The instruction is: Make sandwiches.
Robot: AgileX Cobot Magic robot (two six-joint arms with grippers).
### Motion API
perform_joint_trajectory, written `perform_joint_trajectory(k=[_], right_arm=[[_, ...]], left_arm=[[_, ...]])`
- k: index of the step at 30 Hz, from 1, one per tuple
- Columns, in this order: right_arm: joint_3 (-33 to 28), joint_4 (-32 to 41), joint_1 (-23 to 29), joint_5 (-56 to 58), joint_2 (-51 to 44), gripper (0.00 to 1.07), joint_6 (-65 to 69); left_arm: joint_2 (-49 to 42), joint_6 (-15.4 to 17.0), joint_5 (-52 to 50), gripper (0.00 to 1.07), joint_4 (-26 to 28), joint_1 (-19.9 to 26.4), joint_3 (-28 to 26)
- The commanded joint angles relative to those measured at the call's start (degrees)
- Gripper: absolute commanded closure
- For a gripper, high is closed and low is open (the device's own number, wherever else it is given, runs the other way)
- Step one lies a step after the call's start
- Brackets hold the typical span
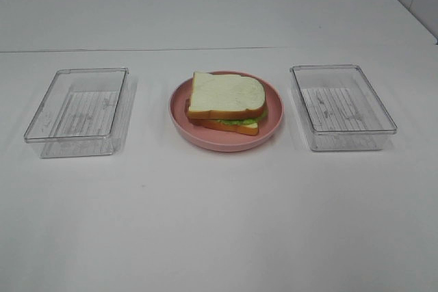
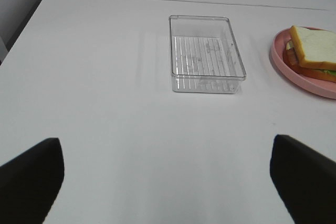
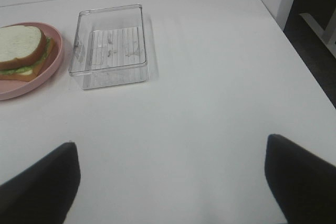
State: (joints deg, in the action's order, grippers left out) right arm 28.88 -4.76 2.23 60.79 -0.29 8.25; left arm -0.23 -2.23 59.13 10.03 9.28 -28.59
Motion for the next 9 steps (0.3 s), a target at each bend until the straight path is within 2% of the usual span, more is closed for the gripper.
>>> perform_joint_trajectory(k=[1,9], right_arm=[[0.0,-0.1,-0.5,-0.3,-1.3,0.16,-0.6],[0.0,-0.1,-0.5,-0.3,-1.3,0.16,-0.6]], left_arm=[[-1.0,0.2,-0.1,0.07,0.5,0.2,0.1],[-1.0,0.2,-0.1,0.07,0.5,0.2,0.1]])
